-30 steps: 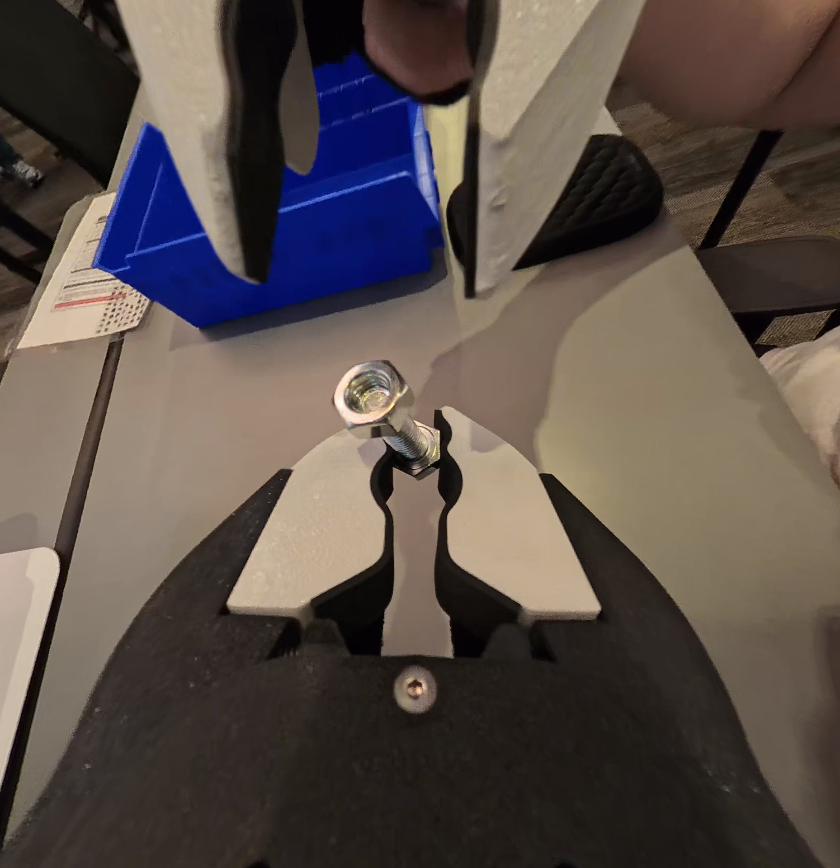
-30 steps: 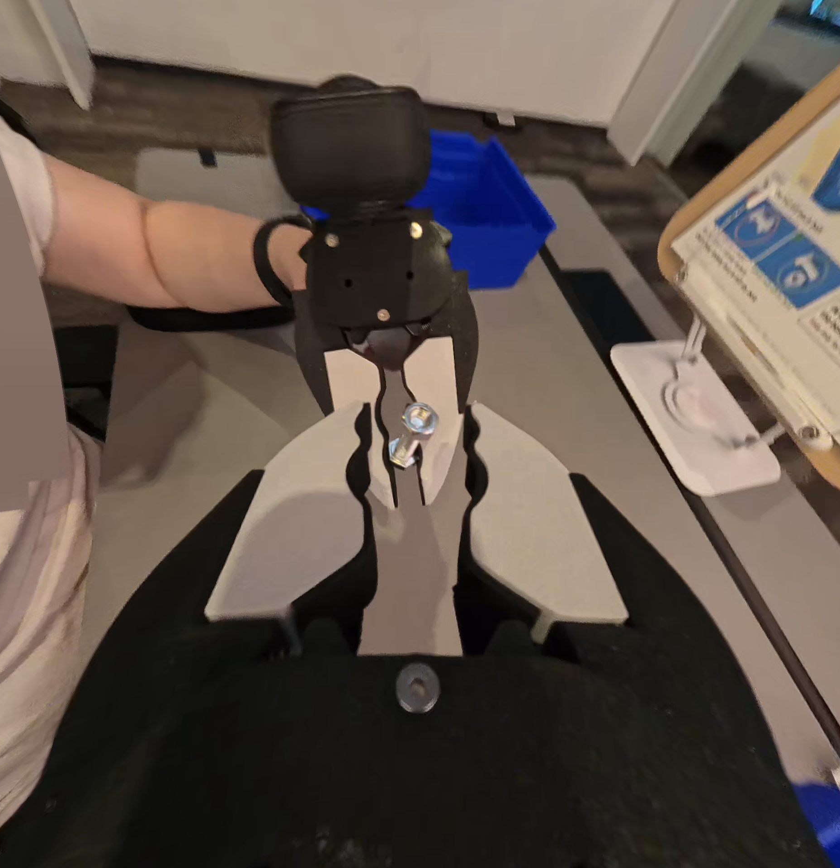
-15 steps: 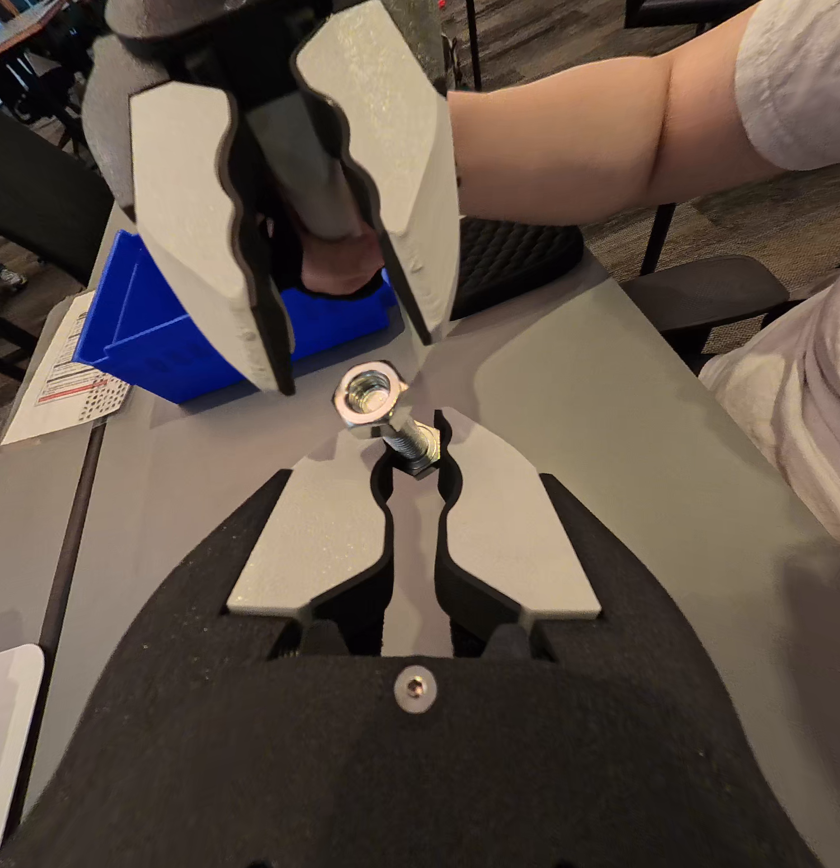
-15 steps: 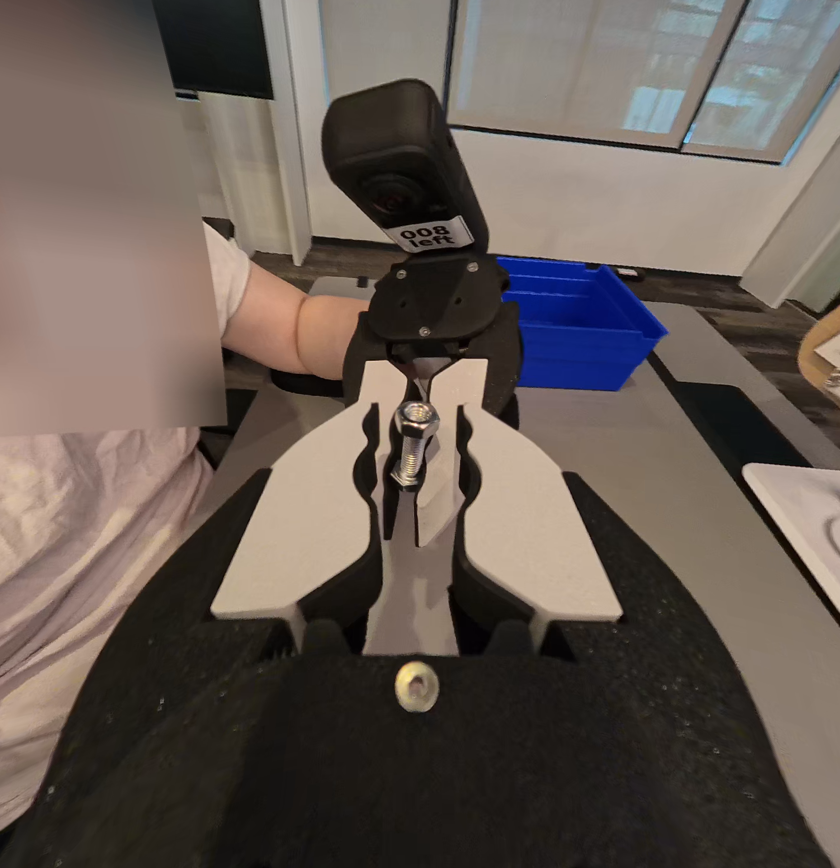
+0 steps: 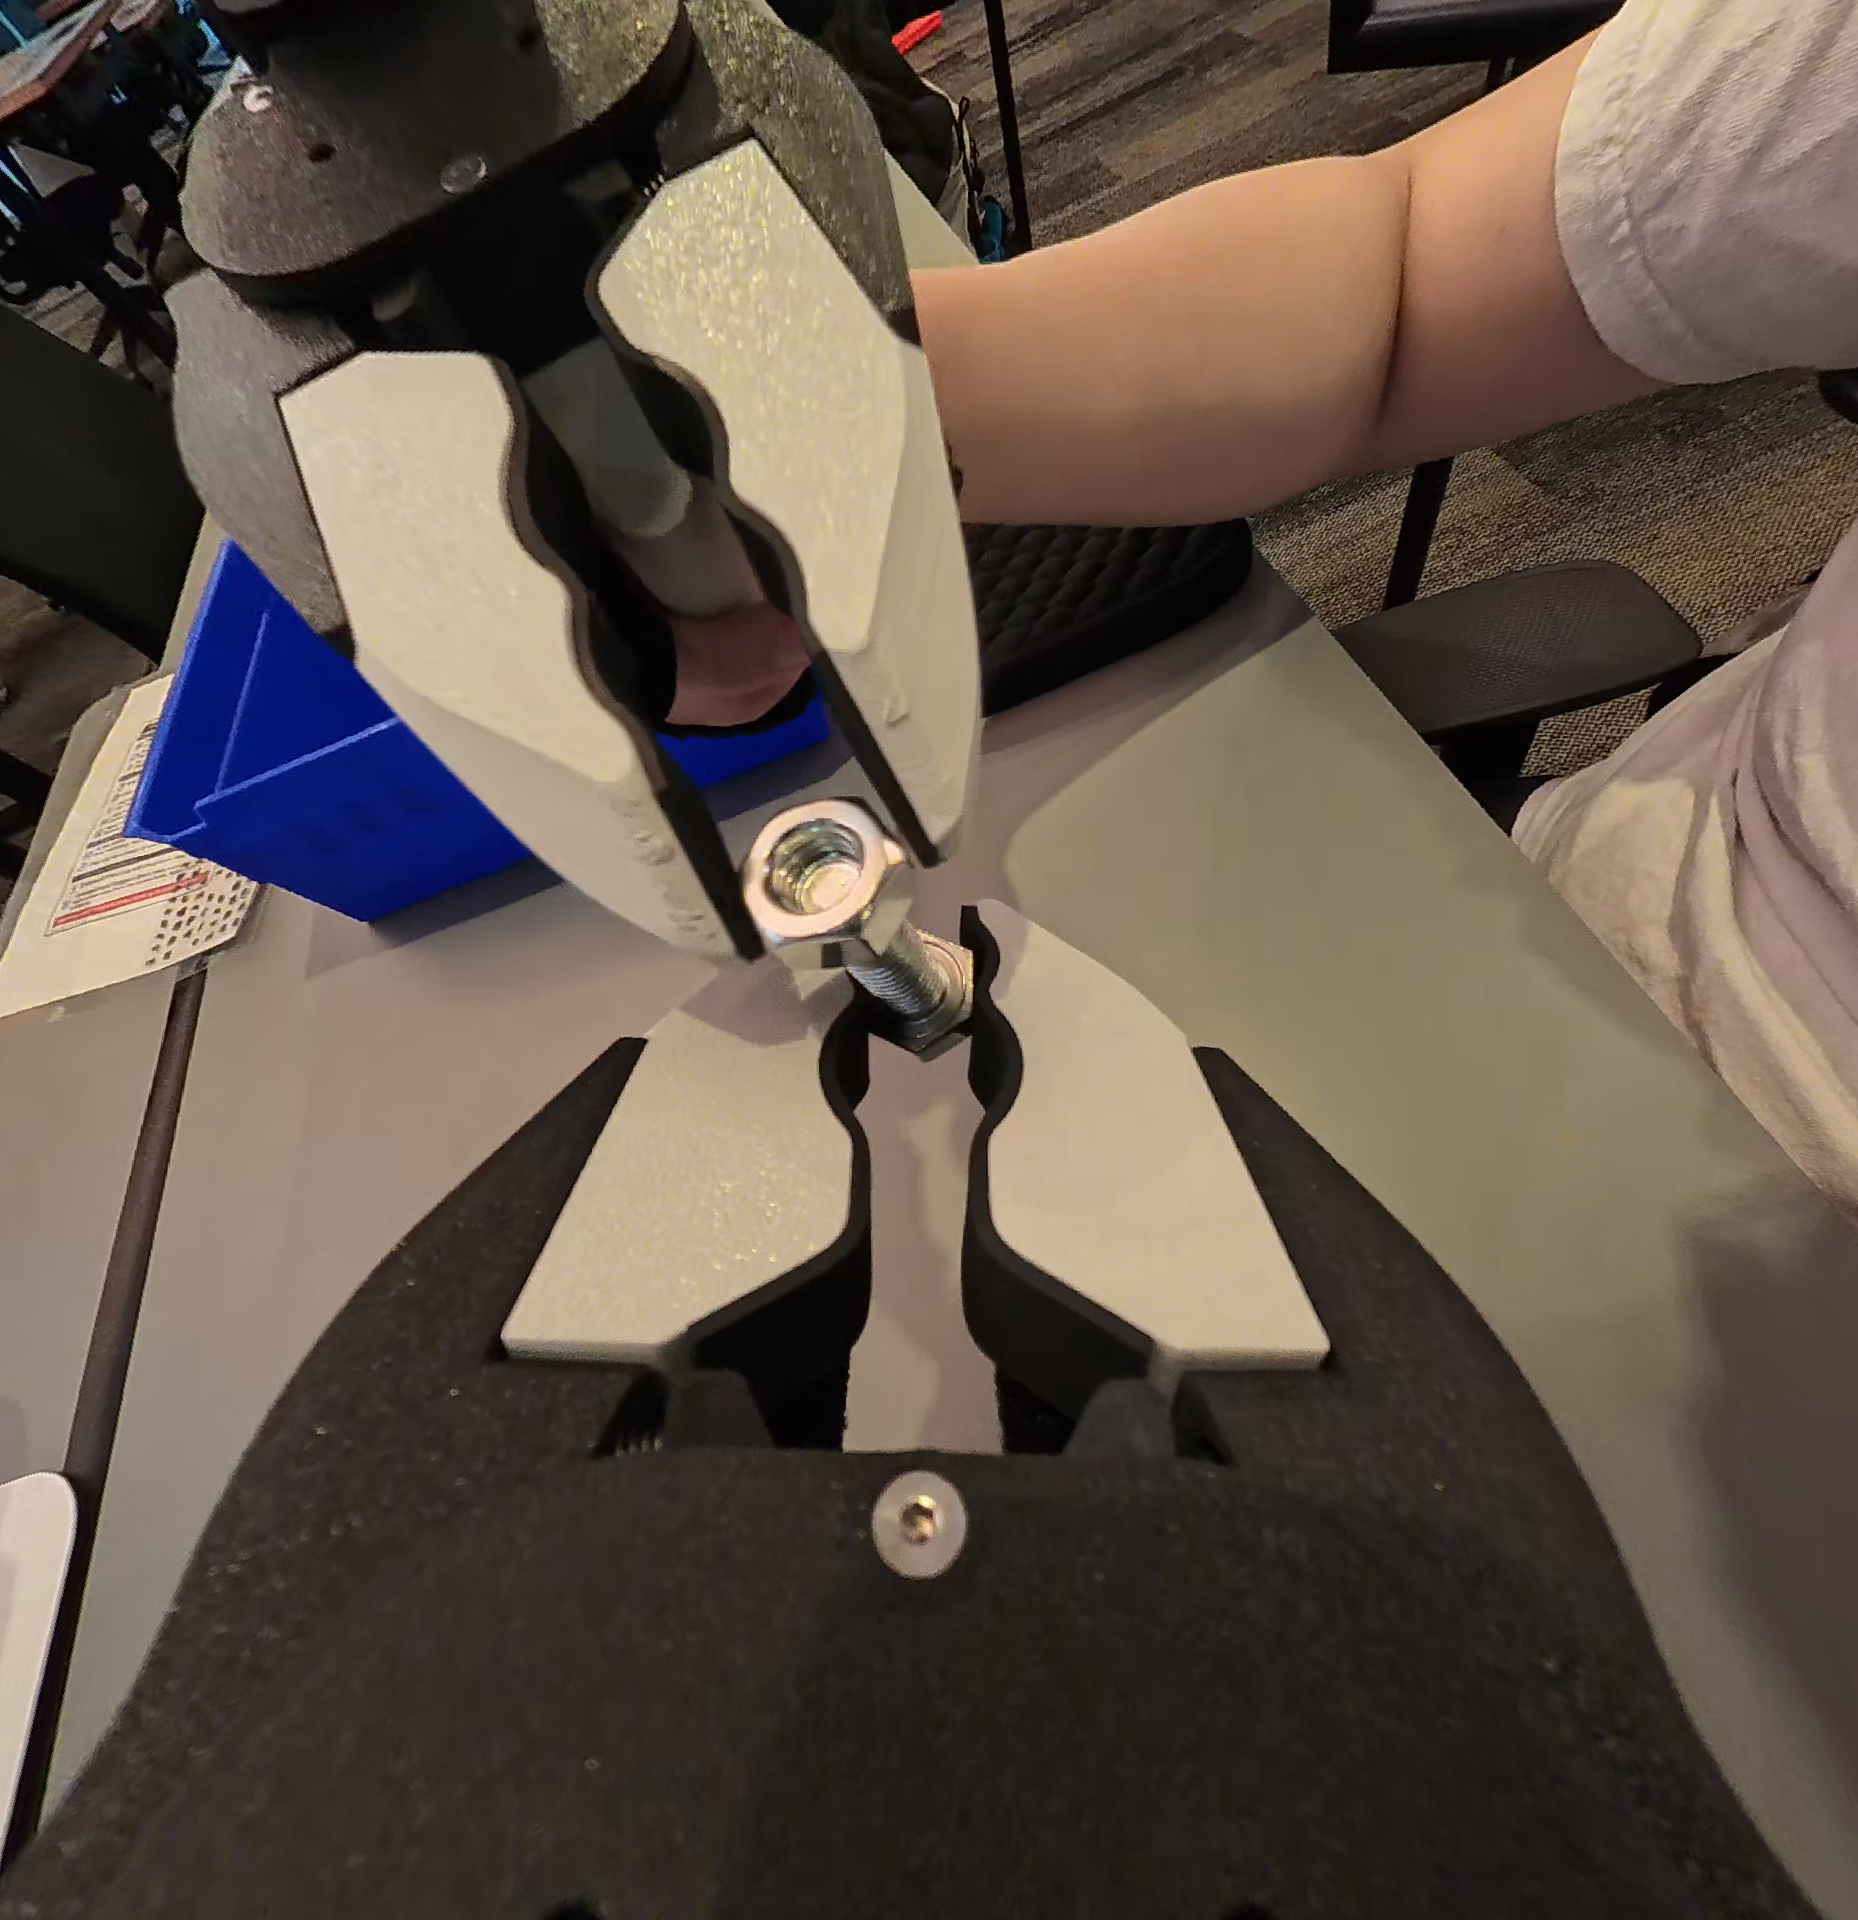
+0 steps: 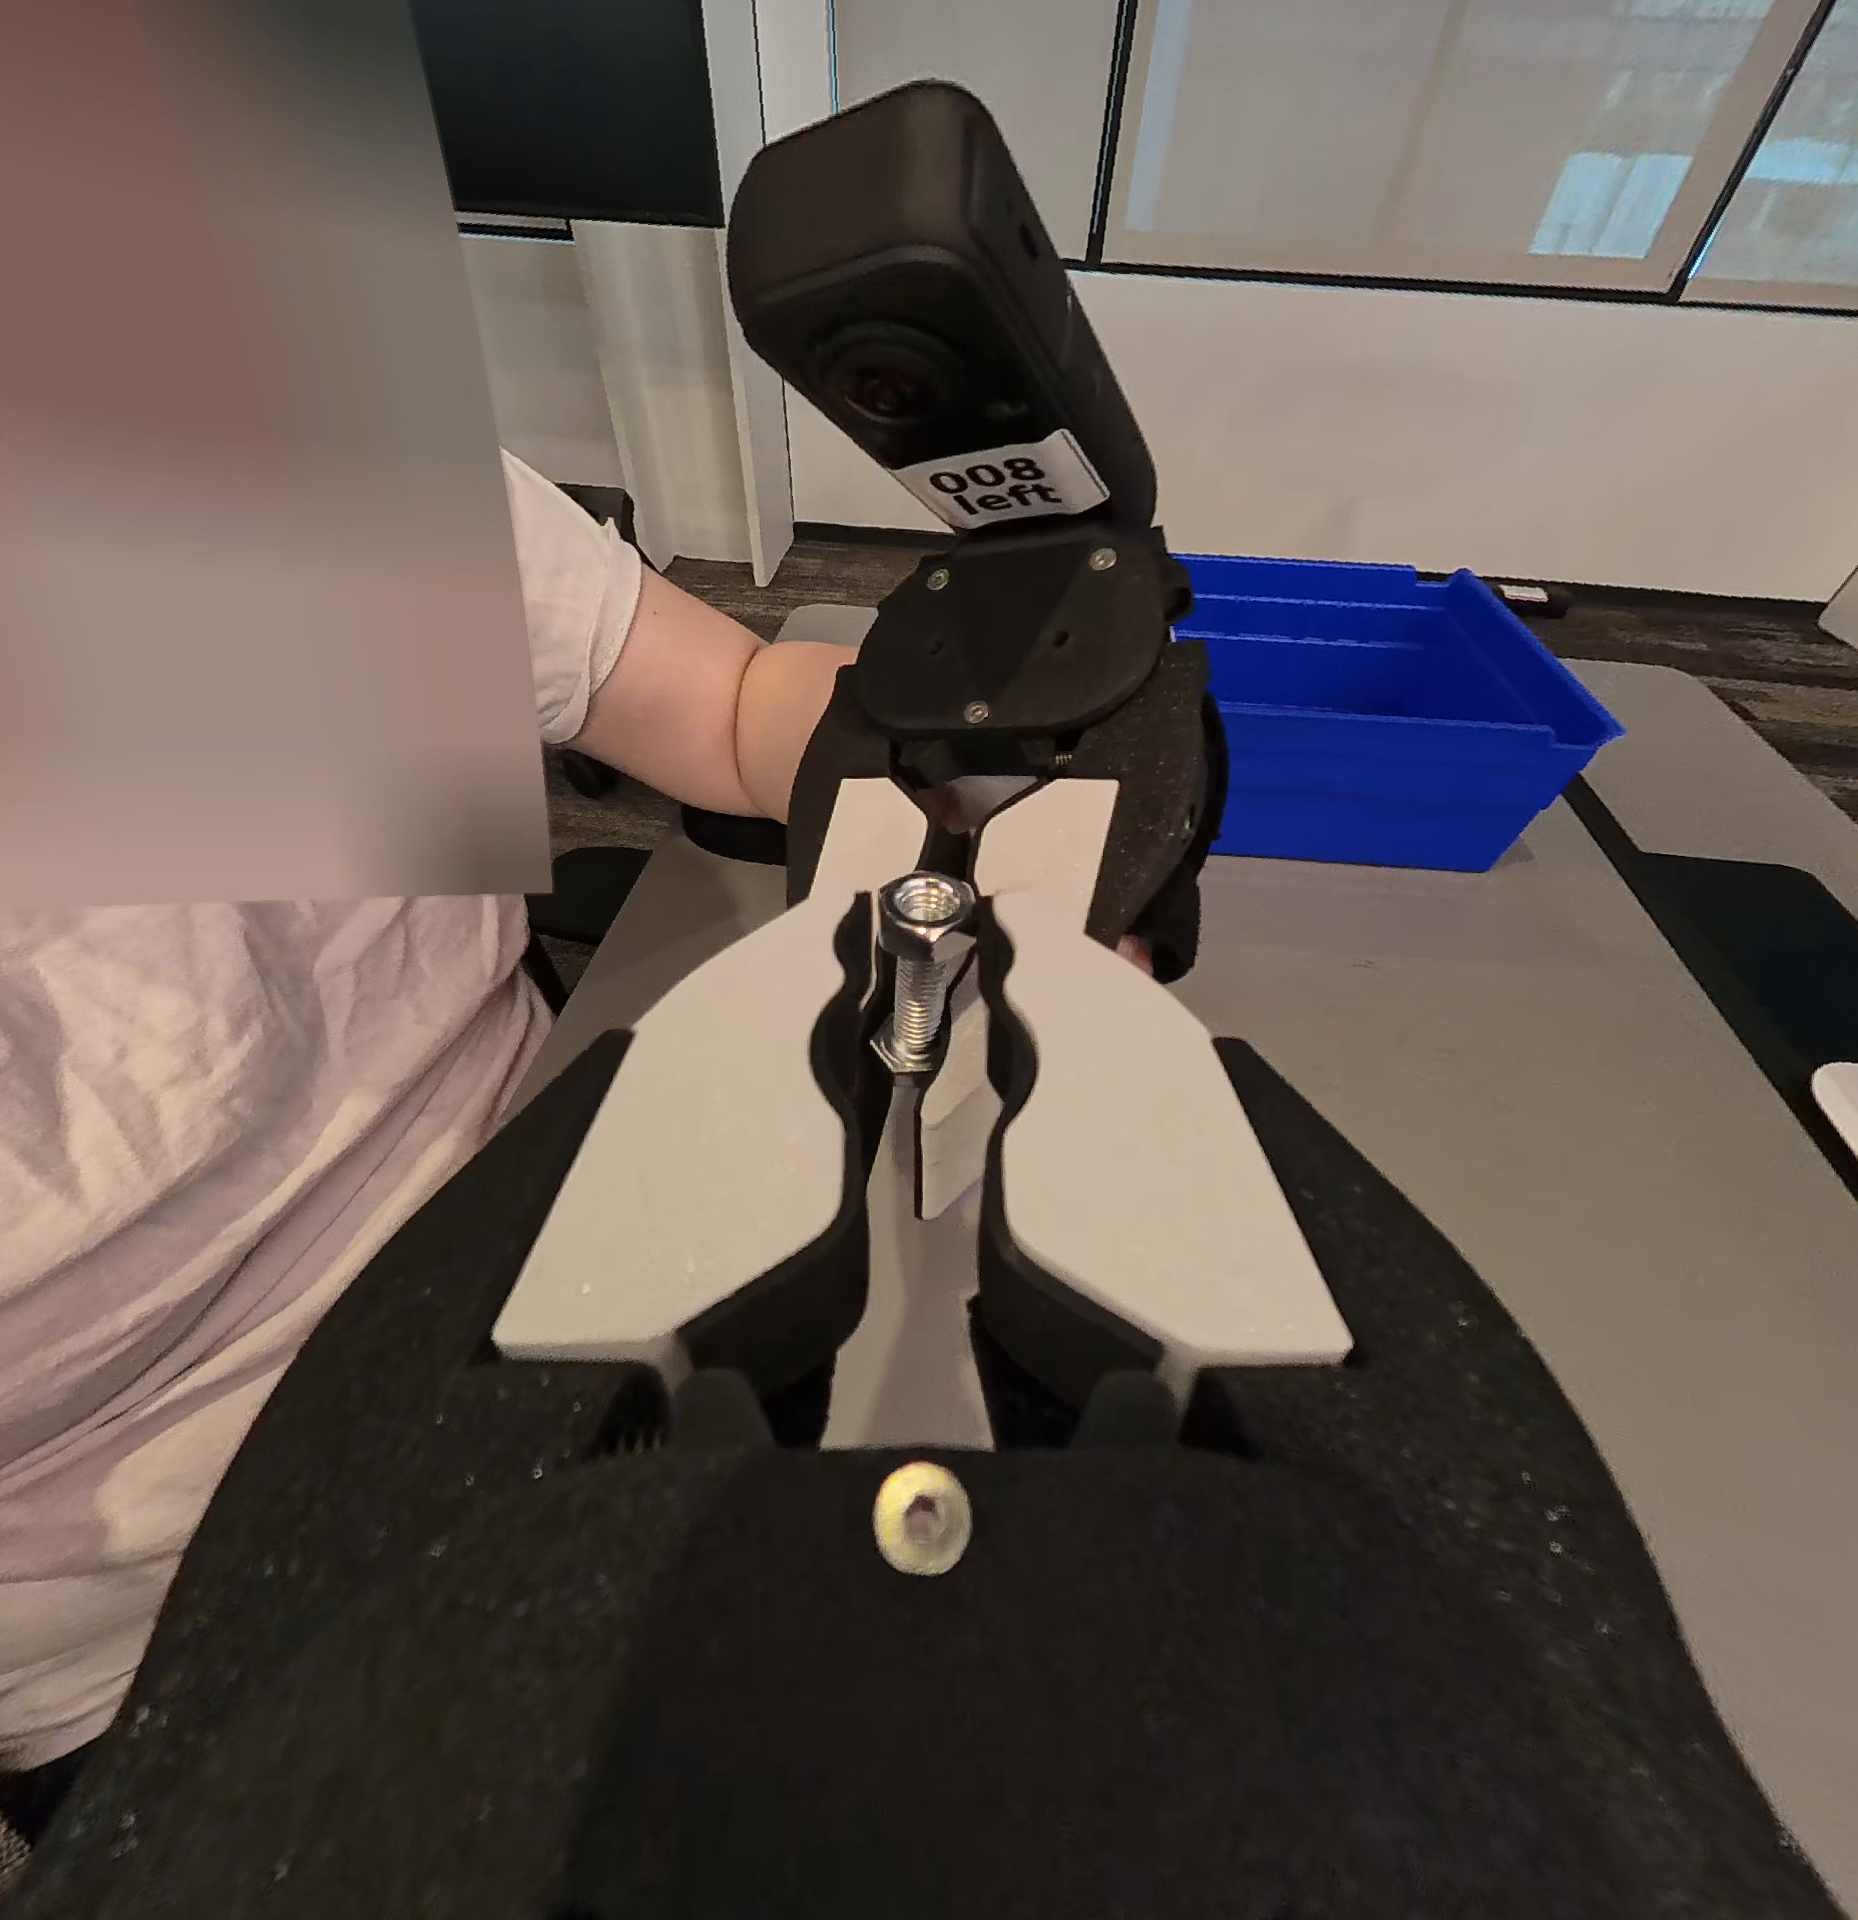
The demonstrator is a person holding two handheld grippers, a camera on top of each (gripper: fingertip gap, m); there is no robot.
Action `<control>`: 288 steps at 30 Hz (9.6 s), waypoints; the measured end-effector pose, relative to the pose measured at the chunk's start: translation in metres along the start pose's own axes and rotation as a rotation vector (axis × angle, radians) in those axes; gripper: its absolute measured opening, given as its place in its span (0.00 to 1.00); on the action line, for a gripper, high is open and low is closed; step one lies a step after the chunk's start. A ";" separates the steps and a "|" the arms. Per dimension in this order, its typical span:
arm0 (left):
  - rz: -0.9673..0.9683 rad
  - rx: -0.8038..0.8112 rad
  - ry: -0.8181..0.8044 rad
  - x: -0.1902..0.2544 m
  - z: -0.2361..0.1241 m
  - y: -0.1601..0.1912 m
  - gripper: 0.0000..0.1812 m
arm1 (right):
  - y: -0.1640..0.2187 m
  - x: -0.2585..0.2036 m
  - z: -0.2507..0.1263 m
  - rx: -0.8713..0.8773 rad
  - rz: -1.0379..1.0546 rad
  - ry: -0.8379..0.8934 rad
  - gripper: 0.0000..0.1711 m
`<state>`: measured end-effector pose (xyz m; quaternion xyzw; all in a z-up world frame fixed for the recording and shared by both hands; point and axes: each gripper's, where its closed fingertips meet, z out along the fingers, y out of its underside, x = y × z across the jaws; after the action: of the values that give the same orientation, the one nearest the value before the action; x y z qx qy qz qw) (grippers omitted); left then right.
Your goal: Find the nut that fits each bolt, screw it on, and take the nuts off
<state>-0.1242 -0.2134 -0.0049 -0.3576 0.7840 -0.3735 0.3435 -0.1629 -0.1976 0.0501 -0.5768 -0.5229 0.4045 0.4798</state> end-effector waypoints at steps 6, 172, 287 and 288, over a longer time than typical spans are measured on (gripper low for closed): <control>0.005 -0.008 -0.002 0.001 0.001 0.001 0.08 | 0.001 0.000 0.000 -0.008 0.022 0.001 0.10; -0.103 -0.100 0.000 0.007 0.007 0.001 0.07 | 0.002 -0.002 -0.012 0.033 0.114 0.107 0.15; -0.198 -0.085 -0.017 0.002 0.003 -0.002 0.07 | 0.007 0.003 -0.009 -0.087 0.047 0.577 0.16; -0.207 -0.085 -0.003 0.003 0.003 -0.002 0.07 | 0.006 0.003 -0.010 -0.060 0.060 0.567 0.17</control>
<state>-0.1228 -0.2179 -0.0060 -0.4515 0.7573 -0.3729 0.2890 -0.1517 -0.1957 0.0469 -0.6960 -0.3623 0.2253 0.5775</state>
